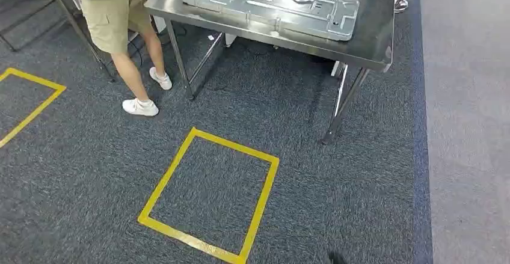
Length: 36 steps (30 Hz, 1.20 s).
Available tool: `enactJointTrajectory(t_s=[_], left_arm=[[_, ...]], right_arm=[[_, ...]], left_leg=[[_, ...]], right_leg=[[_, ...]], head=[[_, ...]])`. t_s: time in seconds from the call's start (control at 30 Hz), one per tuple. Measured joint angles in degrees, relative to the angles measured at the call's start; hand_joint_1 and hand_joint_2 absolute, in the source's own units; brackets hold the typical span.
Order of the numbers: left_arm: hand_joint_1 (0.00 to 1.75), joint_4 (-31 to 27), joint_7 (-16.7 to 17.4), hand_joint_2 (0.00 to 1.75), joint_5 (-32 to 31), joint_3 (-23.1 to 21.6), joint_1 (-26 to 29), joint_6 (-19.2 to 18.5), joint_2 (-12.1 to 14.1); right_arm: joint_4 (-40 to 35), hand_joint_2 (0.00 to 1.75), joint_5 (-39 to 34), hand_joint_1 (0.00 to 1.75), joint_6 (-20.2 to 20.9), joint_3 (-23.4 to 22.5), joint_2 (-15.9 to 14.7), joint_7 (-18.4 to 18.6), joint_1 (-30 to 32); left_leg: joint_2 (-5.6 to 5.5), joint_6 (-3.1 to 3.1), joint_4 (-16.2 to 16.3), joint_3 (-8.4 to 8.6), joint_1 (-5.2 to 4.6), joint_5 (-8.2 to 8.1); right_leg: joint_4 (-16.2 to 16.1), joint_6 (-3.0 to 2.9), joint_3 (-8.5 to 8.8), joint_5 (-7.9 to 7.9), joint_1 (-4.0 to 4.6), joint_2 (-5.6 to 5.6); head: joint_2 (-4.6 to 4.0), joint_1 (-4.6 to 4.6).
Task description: Take the parts from the cabinet and place them on the table.
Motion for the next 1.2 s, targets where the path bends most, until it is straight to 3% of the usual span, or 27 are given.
enactJointTrajectory(t_s=[0.03,0.07,0.1,0.13,0.17,0.3,0.37,0.47,0.5,0.53,0.57,0.6,0.63,0.67,0.7,0.8,0.83,0.87,0.9,0.97,1.0,1.03,1.07,1.1,1.13,1.17,1.2], left_arm=[[0.0,0.6,0.0,0.0,0.0,0.0,0.5,0.0,0.2],[0.0,0.8,0.0,0.0,0.0,0.0,0.7,0.0,0.4],[0.0,0.7,-0.1,0.0,0.0,0.0,0.1,0.0,0.5],[0.0,0.3,-0.1,0.0,0.0,0.0,-0.9,0.0,0.7],[0.0,-0.6,-0.1,0.0,0.0,0.0,-2.4,0.0,0.7],[0.0,-7.1,-0.4,0.0,-0.1,-0.1,-8.6,0.0,0.4],[0.0,-10.8,-0.5,0.0,-0.1,-0.1,-11.8,0.0,0.2],[0.0,-16.0,-0.5,0.0,-0.1,-0.1,-15.9,0.0,0.3],[0.0,-17.3,-0.5,0.0,-0.1,-0.1,-16.7,0.0,0.3],[0.0,-18.0,-0.5,0.0,-0.1,-0.1,-17.0,0.1,0.4],[0.0,-18.2,-0.5,0.0,-0.1,-0.1,-17.1,0.1,0.4],[0.0,-18.2,-0.4,0.0,-0.1,-0.1,-16.8,0.1,0.4],[0.0,-18.1,-0.3,0.0,-0.1,-0.1,-16.0,0.1,0.3],[0.0,-17.5,-0.3,0.0,-0.1,-0.2,-14.9,0.1,0.0],[0.0,-16.3,-0.3,0.0,-0.1,-0.2,-13.8,0.0,0.0],[0.0,-11.7,-0.1,0.0,-0.1,-0.3,-9.5,0.0,-0.4],[0.0,-9.8,-0.1,0.0,-0.1,-0.3,-7.8,0.0,-0.5],[0.0,-7.8,-0.1,0.0,-0.1,-0.3,-6.1,0.0,-0.4],[0.0,-5.9,-0.1,0.0,-0.1,-0.3,-4.6,0.0,-0.4],[0.0,-2.2,0.0,0.0,-0.1,-0.3,-1.8,0.0,-0.3],[0.0,-0.9,0.0,0.0,-0.1,-0.3,-0.8,0.0,-0.1],[0.0,0.3,0.0,0.0,-0.1,-0.3,0.0,0.0,0.0],[0.0,0.7,0.0,0.0,-0.1,-0.3,0.5,0.0,0.2],[0.0,0.8,0.0,0.0,-0.1,-0.3,0.5,0.0,0.5],[0.0,0.7,-0.1,0.0,-0.1,-0.3,-0.3,0.0,0.7],[0.0,0.0,-0.1,0.0,-0.1,-0.3,-1.4,0.0,0.7],[0.0,-1.0,-0.1,0.0,-0.1,-0.3,-3.0,0.0,0.4]], right_arm=[[-0.6,0.0,0.0,0.0,0.0,0.0,0.0,0.0,-0.6],[-0.7,0.0,0.0,0.0,0.0,0.0,0.0,0.0,-0.7],[-0.6,0.0,0.0,0.0,0.0,0.0,0.0,0.1,-0.2],[-0.2,1.75,0.0,0.0,0.0,0.0,0.0,0.1,0.6],[0.9,1.75,0.0,0.0,0.0,0.0,0.0,0.2,1.9],[7.7,1.75,0.0,0.0,0.0,0.0,0.1,0.2,7.8],[11.4,1.75,0.0,0.0,0.0,0.0,0.1,0.2,11.0],[16.9,1.75,-0.1,0.0,0.0,-0.1,0.1,0.2,15.2],[18.4,1.75,-0.1,0.0,0.0,-0.1,0.0,0.2,16.1],[19.0,1.75,-0.1,0.0,0.0,-0.1,0.0,0.2,16.7],[19.3,1.75,-0.1,0.0,0.0,-0.1,0.0,0.2,17.1],[19.3,1.75,-0.1,0.0,0.0,-0.1,0.0,0.2,16.8],[18.9,1.75,-0.1,0.0,0.0,-0.1,0.0,0.2,16.1],[18.0,1.75,-0.1,0.0,0.0,-0.1,0.0,0.2,15.1],[16.9,1.75,0.0,0.0,0.0,-0.1,-0.2,0.2,13.8],[12.0,1.75,0.0,0.0,0.0,-0.1,-0.2,0.0,9.1],[9.9,1.75,0.0,0.0,0.0,-0.1,-0.2,0.0,7.3],[7.8,1.75,0.0,0.0,0.0,-0.1,-0.1,0.0,5.9],[5.8,1.75,0.0,0.0,0.0,-0.1,0.0,0.0,4.4],[2.1,1.75,0.0,0.0,0.0,-0.1,0.0,0.0,1.5],[0.7,1.75,0.0,0.0,0.0,-0.1,0.0,0.0,0.5],[-0.2,1.75,0.0,0.0,0.0,-0.1,0.0,0.0,-0.3],[-0.8,1.75,0.0,0.0,0.0,-0.1,0.0,0.0,-0.7],[-0.8,1.75,0.0,0.0,0.0,-0.1,0.0,0.0,-0.7],[-0.6,1.75,0.0,0.0,0.0,-0.1,0.1,0.1,0.0],[0.1,1.75,0.0,0.0,0.0,-0.1,0.1,0.1,0.9],[1.2,1.75,0.0,0.0,0.0,-0.2,-0.2,0.2,2.1]], left_leg=[[0.03,-0.01,-0.1,-0.14,-0.13,1.03],[0.16,0.09,-3.1,1.21,-0.24,3.28],[0.5,0.25,-8.5,3.84,-0.37,6.1],[1.16,0.4,-13.6,6.58,-0.45,8.23],[2.32,1.06,-15.9,7.67,-0.71,7.7],[0.59,2.23,-16.0,7.67,-1.01,8.24],[-0.04,2.95,-16.6,7.74,-0.44,8.67],[-1.24,3.2,-16.6,7.17,-0.38,8.92],[-1.66,3.19,-16.5,7.12,-0.39,8.92],[-2.08,3.17,-16.6,7.17,-0.41,8.92],[-2.55,3.15,-16.6,7.28,-0.46,8.92],[-2.89,3.13,-16.6,7.42,-0.57,8.92],[-3.05,3.1,-16.7,7.56,-0.71,8.94],[-3.06,3.06,-16.9,7.65,-0.38,8.98],[-3.05,2.54,-17.1,7.66,-0.45,9.16],[-3.26,1.45,-17.9,7.59,0.36,9.74],[-3.34,1.03,-18.8,8.2,-0.05,10.0],[-1.98,1.4,-17.5,7.92,-0.18,9.29],[-0.82,1.51,-14.9,6.78,-0.6,7.27],[-0.24,1.2,-6.1,2.25,-0.45,2.68],[-0.17,0.96,-2.5,0.41,-0.4,1.25],[-0.11,0.69,-0.9,-0.45,-0.47,1.17],[0.05,0.45,-2.2,0.32,-0.43,2.58],[0.42,0.24,-5.9,2.3,-0.37,4.71],[1.04,0.03,-10.9,5.04,-0.34,6.96],[2.5,-0.21,-15.9,7.57,-0.29,8.02],[3.21,0.23,-14.7,7.35,-0.46,7.69]], right_leg=[[0.5,0.01,-0.2,-0.24,0.09,-0.03],[0.9,0.12,-0.23,-0.52,0.16,-0.17],[1.1,0.36,-0.16,-0.8,0.17,-0.58],[1.5,0.55,-0.13,-1.14,0.17,-1.06],[1.9,0.91,-0.4,-1.55,0.43,-1.7],[2.5,1.33,-0.3,-2.06,0.6,-2.84],[4.1,2.27,-0.79,-3.86,0.42,-2.04],[17.1,3.46,-7.2,-10.84,-0.69,-1.74],[20.4,3.61,-8.83,-11.58,-0.92,-1.74],[20.7,3.65,-9.09,-10.75,-1.07,-1.73],[18.0,3.47,-8.03,-8.48,-1.05,-1.69],[13.2,3.04,-5.76,-5.49,-0.92,-1.48],[7.7,2.34,-3.2,-2.77,-0.72,-1.02],[2.4,1.14,-0.84,-1.1,-0.31,0.48],[2.2,1.08,-0.38,-1.54,-0.34,0.62],[1.3,0.32,-0.44,-0.87,0.58,0.62],[-0.4,-0.49,0.37,-0.09,0.52,0.41],[-2.2,-0.24,1.55,0.86,-0.3,-0.54],[-2.9,-0.88,1.9,1.12,-0.36,-0.4],[-2.4,-0.61,1.55,0.9,-0.31,-0.56],[-1.8,-0.37,1.16,0.68,-0.27,-0.66],[-1.2,-0.17,0.75,0.4,-0.28,-0.85],[-0.5,0.11,0.38,0.02,-0.35,-1.14],[0.2,0.51,0.13,-0.41,-0.5,-1.54],[1.0,0.93,-0.07,-0.93,-0.74,-2.1],[2.2,1.51,-0.35,-1.67,-0.79,-2.93],[2.8,2.04,-0.86,-2.38,-0.07,-3.59]], head=[[0.0,0.02],[-0.02,0.0],[-0.02,0.0],[-0.02,0.0],[0.0,0.0],[-0.02,0.04],[-0.02,0.13],[0.0,0.09],[0.0,0.09],[-0.02,0.09],[-0.02,0.09],[0.0,0.09],[0.0,0.09],[-0.02,0.09],[-0.02,0.04],[0.0,0.18],[-0.02,0.17],[0.0,0.13],[0.0,0.09],[0.0,0.11],[-0.02,0.11],[-0.02,0.09],[0.0,0.09],[-0.02,0.07],[0.0,0.09],[0.0,0.07],[-0.02,0.0]])
